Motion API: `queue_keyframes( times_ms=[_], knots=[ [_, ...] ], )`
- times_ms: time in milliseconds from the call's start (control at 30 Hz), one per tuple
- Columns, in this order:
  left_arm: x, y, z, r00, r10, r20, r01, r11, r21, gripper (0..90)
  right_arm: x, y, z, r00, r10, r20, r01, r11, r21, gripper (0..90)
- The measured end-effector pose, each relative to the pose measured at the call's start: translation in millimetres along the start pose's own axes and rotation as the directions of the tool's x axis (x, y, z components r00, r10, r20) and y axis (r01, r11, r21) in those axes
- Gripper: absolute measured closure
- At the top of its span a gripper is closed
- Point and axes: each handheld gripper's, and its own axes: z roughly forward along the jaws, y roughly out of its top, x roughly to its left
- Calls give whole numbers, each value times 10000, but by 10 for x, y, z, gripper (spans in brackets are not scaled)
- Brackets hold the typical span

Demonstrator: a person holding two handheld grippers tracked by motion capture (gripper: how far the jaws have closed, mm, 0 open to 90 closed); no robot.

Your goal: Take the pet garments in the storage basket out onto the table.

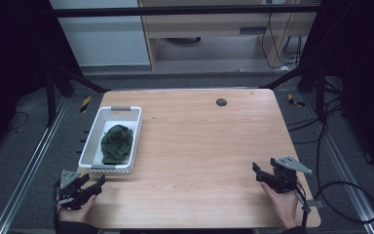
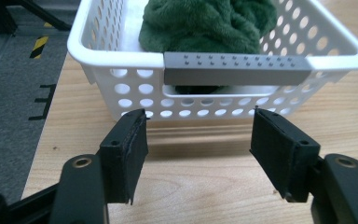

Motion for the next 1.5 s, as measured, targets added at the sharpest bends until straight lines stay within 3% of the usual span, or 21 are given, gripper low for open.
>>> queue_keyframes(
  times_ms=[200,700,1067,1300,1500],
  knots=[
    [-22,31,-76,9996,19,273,-8,9992,-405,354,2,-22,-8,9999,-113,-45,114,9999,118,252],
    [31,173,-166,9966,127,812,-93,9991,-419,269,22,-11,-28,9997,-163,-172,165,9998,142,227],
    [101,482,-329,9945,422,958,-373,9979,-528,248,13,12,-44,9999,-117,-114,118,9999,125,219],
    [77,659,-327,9920,765,1001,-718,9962,-500,245,19,13,-42,9998,-110,-190,114,9998,169,218],
    [37,825,-286,9864,1208,1117,-1180,9925,-315,243,18,14,-40,9996,-156,-218,160,9997,184,216]
  ],
)
